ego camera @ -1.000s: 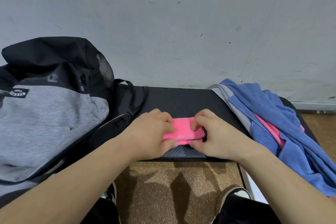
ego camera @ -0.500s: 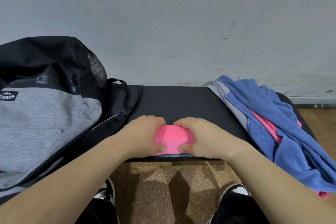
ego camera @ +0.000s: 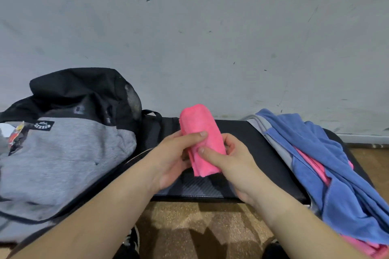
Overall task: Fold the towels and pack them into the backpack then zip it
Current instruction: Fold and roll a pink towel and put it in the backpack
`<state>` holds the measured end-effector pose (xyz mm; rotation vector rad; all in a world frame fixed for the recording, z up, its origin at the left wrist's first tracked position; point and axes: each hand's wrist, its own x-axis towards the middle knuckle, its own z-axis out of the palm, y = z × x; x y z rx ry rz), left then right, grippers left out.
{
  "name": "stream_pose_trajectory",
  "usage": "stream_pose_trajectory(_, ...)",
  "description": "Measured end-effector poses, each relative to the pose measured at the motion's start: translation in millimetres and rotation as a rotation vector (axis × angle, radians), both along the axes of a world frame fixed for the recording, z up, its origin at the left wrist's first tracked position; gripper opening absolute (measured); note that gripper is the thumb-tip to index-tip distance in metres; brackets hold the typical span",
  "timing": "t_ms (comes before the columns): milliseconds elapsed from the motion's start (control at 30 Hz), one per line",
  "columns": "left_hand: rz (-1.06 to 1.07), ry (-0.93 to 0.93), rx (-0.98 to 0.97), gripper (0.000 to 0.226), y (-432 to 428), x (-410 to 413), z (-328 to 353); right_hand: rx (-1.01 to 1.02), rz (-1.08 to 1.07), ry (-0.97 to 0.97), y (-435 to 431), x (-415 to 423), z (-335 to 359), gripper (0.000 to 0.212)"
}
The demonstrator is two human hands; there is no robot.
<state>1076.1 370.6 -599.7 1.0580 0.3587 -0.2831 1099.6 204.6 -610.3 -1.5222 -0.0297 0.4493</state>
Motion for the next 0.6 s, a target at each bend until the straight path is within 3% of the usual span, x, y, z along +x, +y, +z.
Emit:
stream_pose_trajectory(100,0.059,-0.019,0.040,0.041,2.5,-12.7,13.7,0.014,-0.070,-0.016,15.5,-16.2,12.7,0.047)
stream_pose_trajectory(200,0.094,-0.058,0.172,0.035,13.5,-33.3,29.8,-0.121,-0.124,-0.084,32.3,-34.3,34.9,0.040)
stream_pose_trajectory(300,0.175,-0.087,0.295,0.033,41.8,-63.7,40.4,-0.390,0.054,-0.261,54.3,-53.1,52.0,0.038)
stream_pose_trajectory(500,0.434,-0.065,0.606,0.029,131.8,-135.8,47.4,-0.533,0.394,-0.438,111.6,-92.0,65.8,0.050)
stream_pose_trajectory(600,0.582,0.013,0.702,0.033,179.4,-170.2,45.6,-0.572,0.538,-0.644,150.6,-103.5,60.7,0.025)
